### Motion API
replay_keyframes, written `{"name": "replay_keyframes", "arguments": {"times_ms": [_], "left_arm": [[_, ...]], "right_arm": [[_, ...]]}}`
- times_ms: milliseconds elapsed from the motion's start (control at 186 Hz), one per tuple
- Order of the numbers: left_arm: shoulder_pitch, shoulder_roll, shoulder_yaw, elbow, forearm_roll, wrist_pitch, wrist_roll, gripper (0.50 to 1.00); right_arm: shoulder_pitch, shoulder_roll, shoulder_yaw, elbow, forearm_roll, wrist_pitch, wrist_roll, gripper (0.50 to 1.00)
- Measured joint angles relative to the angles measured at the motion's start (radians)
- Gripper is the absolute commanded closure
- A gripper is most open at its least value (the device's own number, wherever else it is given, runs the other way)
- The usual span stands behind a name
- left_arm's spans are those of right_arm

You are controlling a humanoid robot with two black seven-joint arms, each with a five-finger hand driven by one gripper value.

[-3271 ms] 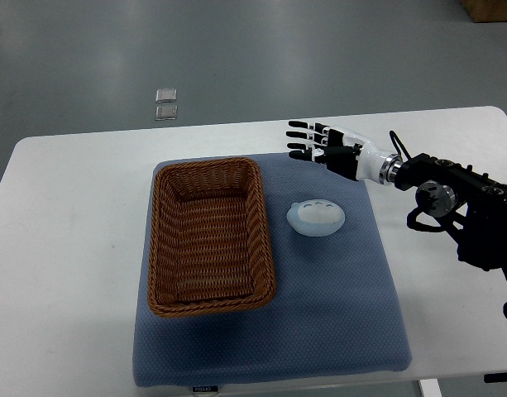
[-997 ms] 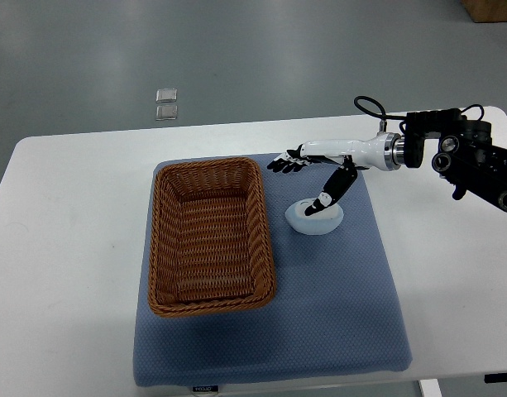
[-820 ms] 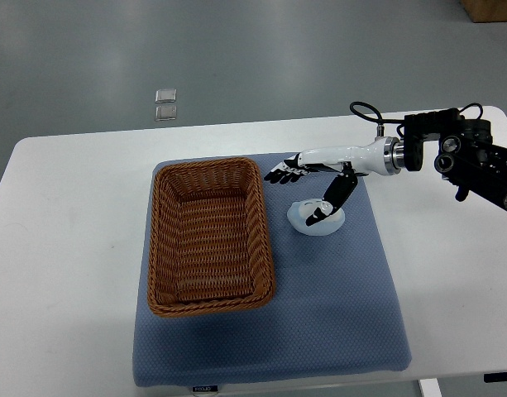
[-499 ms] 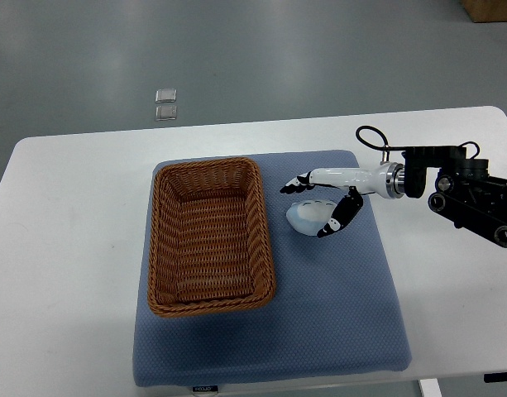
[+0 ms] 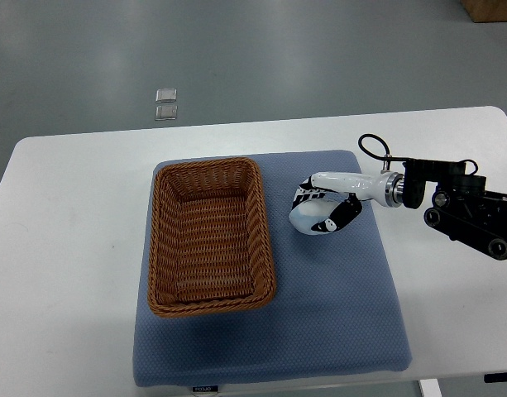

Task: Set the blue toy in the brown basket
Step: 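Close the right hand fingers around the plush toy, then lift the toy and carry it over the wicker basket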

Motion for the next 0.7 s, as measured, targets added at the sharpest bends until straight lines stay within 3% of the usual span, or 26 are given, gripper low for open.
{"name": "replay_keyframes", "arguments": {"times_ms": [509, 702], "left_arm": [[0.0, 0.0, -0.001, 0.0, 0.0, 0.0, 0.0, 0.5], [0.0, 0.0, -0.001, 0.0, 0.0, 0.0, 0.0, 0.5]], "right_arm": [[0.059, -0.014, 0.082, 0.003, 0.022, -0.033, 0.043, 1.0], [0.143, 0.069, 0.097, 0.012, 0.045, -0.029, 0.049, 1.0]]}}
